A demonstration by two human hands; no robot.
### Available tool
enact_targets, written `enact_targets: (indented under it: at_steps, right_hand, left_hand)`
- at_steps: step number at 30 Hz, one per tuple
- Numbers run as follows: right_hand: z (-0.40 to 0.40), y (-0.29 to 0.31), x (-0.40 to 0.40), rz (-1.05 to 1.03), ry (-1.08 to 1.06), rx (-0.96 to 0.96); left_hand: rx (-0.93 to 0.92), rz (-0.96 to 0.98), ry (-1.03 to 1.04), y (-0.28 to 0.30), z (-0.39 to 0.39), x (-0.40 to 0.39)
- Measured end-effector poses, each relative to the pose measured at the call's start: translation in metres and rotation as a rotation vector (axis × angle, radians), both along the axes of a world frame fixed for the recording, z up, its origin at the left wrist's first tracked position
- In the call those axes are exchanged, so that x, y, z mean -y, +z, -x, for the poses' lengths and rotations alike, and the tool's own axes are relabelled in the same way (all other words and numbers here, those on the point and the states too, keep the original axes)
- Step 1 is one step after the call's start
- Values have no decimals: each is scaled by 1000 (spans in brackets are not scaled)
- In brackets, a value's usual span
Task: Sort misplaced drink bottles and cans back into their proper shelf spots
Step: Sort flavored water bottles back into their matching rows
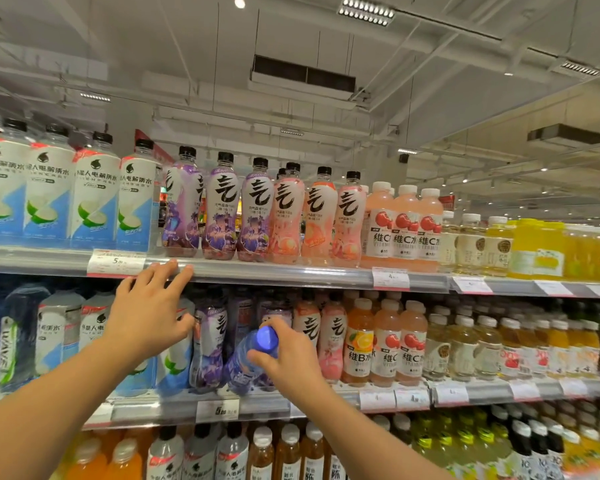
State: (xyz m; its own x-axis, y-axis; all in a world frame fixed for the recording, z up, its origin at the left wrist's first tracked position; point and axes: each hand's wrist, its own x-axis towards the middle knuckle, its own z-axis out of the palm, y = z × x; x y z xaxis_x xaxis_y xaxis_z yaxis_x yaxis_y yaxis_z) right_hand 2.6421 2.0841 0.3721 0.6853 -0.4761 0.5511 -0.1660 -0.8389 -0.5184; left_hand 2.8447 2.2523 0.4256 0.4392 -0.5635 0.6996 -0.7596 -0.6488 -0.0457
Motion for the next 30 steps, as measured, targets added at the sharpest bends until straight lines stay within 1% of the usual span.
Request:
enact_targets:
  at_steps: [5,10,12,15,18,22,26,30]
  right_hand:
    - [39,-10,2,-84,30,160]
    - [78,-23,2,-162,110,210]
    - [92,-29,4,-181,116,239]
    - [111,-38,7,-177,86,267]
    - [126,-49,6,-297,118,300]
    - [136,-62,-3,-450,174,340]
    - [138,-76,-13,-535,220,335]
    - [138,-89,-20,-573,238,319]
  left_hand:
    - [-77,-37,1,7,8,-2]
    - [-212,-53,-56,16,25,-9]
    - [-240,-48,-74,12,34,-15]
    - [-284,-57,-86,-7,51,-27]
    - [-351,-123,-105,-36,66,-43]
    - [-428,-244,-58,-71,88,-72]
    - [-496,-363,-22,-102,104,-99]
    - [-569,-451,11,-128,113,-126]
